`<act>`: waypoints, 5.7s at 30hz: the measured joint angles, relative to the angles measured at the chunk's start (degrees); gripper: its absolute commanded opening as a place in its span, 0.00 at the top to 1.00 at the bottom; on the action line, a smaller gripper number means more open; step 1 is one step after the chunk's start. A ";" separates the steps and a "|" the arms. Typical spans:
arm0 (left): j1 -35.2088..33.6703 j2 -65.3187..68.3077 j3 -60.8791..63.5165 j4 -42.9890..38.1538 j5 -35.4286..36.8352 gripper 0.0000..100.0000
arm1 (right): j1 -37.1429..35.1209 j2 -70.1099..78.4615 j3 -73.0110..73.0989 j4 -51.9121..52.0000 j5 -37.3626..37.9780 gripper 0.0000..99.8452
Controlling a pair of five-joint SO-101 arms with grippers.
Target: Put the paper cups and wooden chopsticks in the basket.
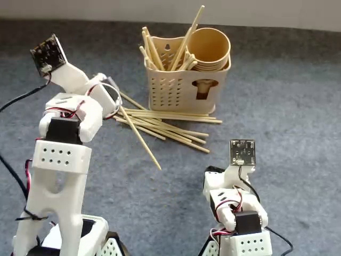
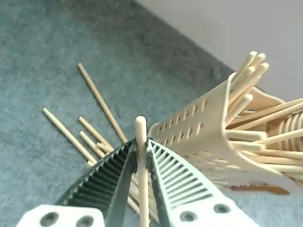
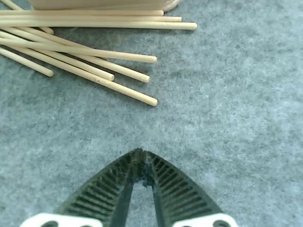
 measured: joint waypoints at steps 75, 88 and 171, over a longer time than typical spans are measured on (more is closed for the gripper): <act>7.74 23.12 -30.07 -17.41 -16.09 0.95 | 0.00 0.00 0.00 0.00 0.00 1.00; 7.56 10.64 -27.60 -9.49 -15.91 0.98 | 0.00 0.00 0.00 0.00 0.00 1.00; -13.71 61.10 -33.93 12.84 -1.23 0.84 | 0.00 -0.09 0.00 0.00 0.00 1.00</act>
